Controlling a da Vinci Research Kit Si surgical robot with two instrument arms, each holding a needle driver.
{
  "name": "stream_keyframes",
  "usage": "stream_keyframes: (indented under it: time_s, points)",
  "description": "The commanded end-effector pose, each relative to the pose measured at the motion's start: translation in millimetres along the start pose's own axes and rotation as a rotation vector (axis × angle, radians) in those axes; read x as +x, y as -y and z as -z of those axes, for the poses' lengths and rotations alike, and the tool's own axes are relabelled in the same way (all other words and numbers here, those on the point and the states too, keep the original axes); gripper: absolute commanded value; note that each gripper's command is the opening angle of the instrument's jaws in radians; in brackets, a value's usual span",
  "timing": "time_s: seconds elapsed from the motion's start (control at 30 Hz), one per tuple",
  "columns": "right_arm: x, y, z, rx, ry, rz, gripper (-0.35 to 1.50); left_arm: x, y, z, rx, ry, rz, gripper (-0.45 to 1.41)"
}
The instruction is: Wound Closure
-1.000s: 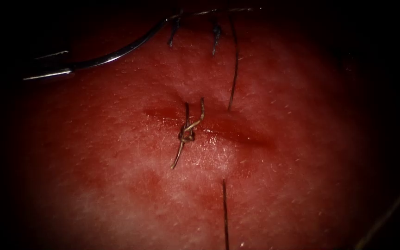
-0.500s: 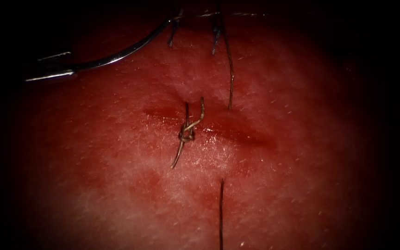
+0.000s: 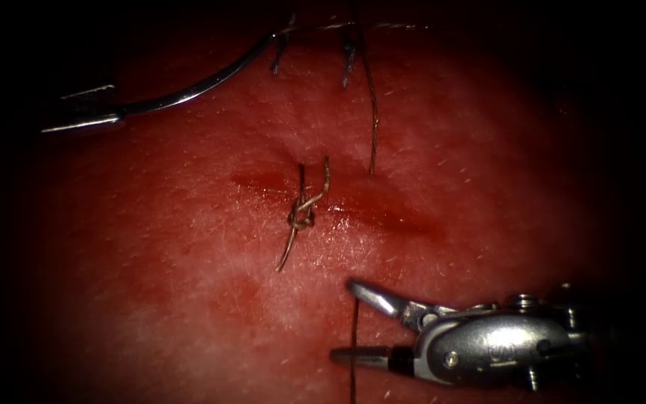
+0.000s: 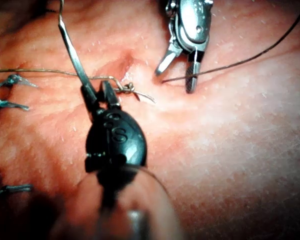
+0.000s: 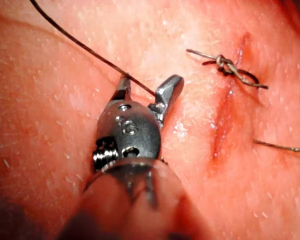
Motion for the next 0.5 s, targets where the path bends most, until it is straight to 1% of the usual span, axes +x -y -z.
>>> stream_keyframes:
  time_s: [0.03,0.1,0.13,0.23,0.27,0.3,0.33,0.43,0.5]
  points:
    - [-0.7,0.5,-1.3,-0.002,0.001,0.004,1.03,0.6,0.3,-0.4,0.001,-0.001,0.001,-0.23]
    - [-0.9,0.4,-1.6,-0.005,0.005,0.022,1.01,0.6,0.3,-0.4,0.002,-0.001,0.001,-0.23]
    - [-1.0,0.3,-1.7,-0.006,0.006,0.022,0.96,0.6,0.3,-0.3,0.002,-0.001,0.001,-0.23]
    - [-1.0,0.3,-1.8,-0.009,0.005,0.022,0.71,0.6,0.3,-0.3,0.002,-0.001,0.001,-0.23]
    - [-0.9,0.3,-1.7,-0.009,0.004,0.021,0.52,0.6,0.3,-0.3,0.002,-0.001,0.001,-0.23]
    - [-0.8,0.4,-1.3,-0.006,0.002,0.021,-0.21,0.6,0.3,-0.3,0.002,-0.001,0.001,-0.23]
    - [-0.7,0.5,-1.0,-0.003,-0.001,0.022,-0.35,0.6,0.3,-0.3,0.002,-0.001,0.001,-0.23]
    - [-0.2,0.8,-0.1,0.001,-0.002,0.022,-0.35,0.6,0.3,-0.3,0.002,-0.001,0.001,-0.23]
    - [0.9,1.6,0.6,0.010,-0.014,0.024,-0.35,0.6,0.3,-0.3,0.002,-0.001,0.001,-0.23]
